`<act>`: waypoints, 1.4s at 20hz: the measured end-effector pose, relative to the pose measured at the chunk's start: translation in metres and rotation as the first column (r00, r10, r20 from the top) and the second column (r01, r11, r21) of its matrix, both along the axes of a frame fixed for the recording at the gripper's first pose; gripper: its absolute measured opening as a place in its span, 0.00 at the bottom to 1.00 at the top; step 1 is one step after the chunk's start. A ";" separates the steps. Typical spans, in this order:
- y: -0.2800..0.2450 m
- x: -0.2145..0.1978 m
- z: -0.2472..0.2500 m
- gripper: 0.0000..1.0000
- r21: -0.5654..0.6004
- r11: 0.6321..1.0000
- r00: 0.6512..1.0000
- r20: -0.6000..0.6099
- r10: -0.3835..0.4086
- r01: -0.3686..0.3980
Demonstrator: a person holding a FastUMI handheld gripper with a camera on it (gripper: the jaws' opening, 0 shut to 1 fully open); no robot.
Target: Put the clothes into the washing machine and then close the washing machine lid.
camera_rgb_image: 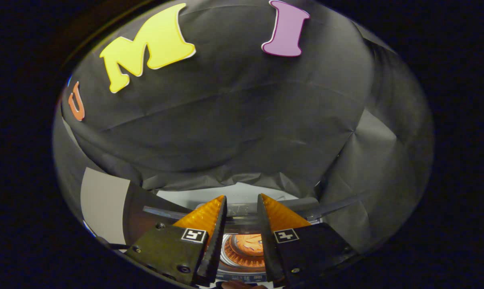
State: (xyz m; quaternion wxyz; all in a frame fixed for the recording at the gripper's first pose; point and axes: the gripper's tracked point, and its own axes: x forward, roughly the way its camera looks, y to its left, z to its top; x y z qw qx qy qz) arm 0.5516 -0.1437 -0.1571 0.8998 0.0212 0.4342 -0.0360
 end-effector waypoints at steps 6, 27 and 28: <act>-0.002 -0.020 0.002 0.48 0.012 1.000 0.999 0.042 0.018 -0.018; 0.001 -0.106 -0.011 0.48 0.026 1.000 0.996 0.089 0.002 -0.004; 0.001 -0.109 -0.012 0.48 0.026 1.000 0.996 0.086 0.003 -0.005</act>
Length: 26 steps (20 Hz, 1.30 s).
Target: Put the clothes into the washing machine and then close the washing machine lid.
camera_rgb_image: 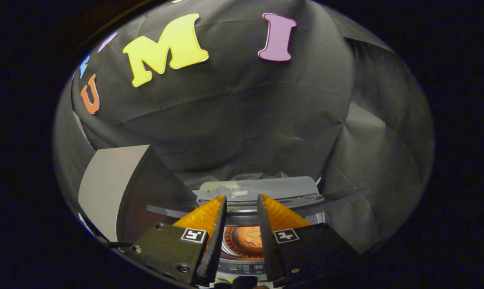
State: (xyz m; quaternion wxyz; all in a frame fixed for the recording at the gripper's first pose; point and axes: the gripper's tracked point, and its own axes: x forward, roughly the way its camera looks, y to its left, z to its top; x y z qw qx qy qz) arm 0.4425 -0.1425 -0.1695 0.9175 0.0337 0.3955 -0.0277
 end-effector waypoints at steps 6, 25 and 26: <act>0.000 -0.021 -0.014 0.48 -0.011 1.000 0.999 -0.034 -0.002 0.002; -0.009 -0.080 -0.055 0.48 -0.003 0.999 0.988 -0.148 -0.042 0.042; -0.007 -0.084 -0.051 0.48 -0.011 0.999 0.990 -0.140 -0.036 0.035</act>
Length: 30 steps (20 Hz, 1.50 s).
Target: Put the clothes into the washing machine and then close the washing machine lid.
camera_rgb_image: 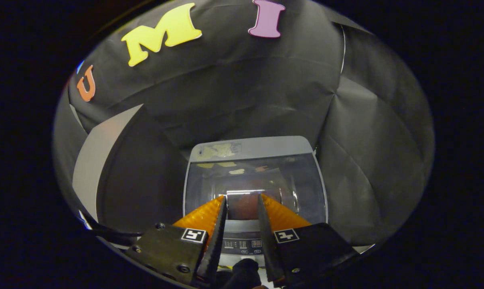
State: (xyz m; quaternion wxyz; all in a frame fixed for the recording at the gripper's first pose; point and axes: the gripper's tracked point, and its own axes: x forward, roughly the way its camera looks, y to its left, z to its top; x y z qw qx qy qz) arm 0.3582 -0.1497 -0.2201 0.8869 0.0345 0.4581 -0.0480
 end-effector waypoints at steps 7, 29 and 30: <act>0.008 -0.021 0.028 0.48 -0.062 0.998 0.996 0.083 0.031 -0.025; 0.091 -0.261 0.130 0.70 -0.169 0.980 0.927 0.373 -0.032 0.102; 0.095 -0.275 0.139 0.70 -0.178 0.978 0.919 0.394 -0.030 0.108</act>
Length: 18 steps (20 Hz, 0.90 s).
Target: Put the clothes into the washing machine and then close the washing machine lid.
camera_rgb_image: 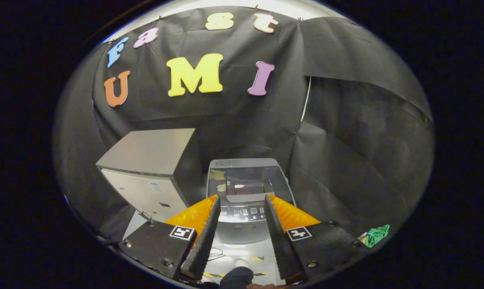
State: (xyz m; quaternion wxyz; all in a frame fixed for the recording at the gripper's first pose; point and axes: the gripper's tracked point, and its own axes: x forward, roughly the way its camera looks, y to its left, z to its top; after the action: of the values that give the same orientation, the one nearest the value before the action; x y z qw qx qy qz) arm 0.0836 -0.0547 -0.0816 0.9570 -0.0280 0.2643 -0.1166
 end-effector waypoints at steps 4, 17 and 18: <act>0.017 -0.044 0.042 0.70 -0.049 0.999 0.995 0.099 -0.004 0.009; 0.048 -0.138 0.153 0.70 -0.112 0.986 0.885 0.436 0.162 -0.126; 0.045 -0.153 0.157 0.70 -0.118 0.984 0.876 0.451 0.170 -0.130</act>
State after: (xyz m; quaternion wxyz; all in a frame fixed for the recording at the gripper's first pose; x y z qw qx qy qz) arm -0.0698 -0.0094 0.0753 0.9963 -0.0605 0.0226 -0.0563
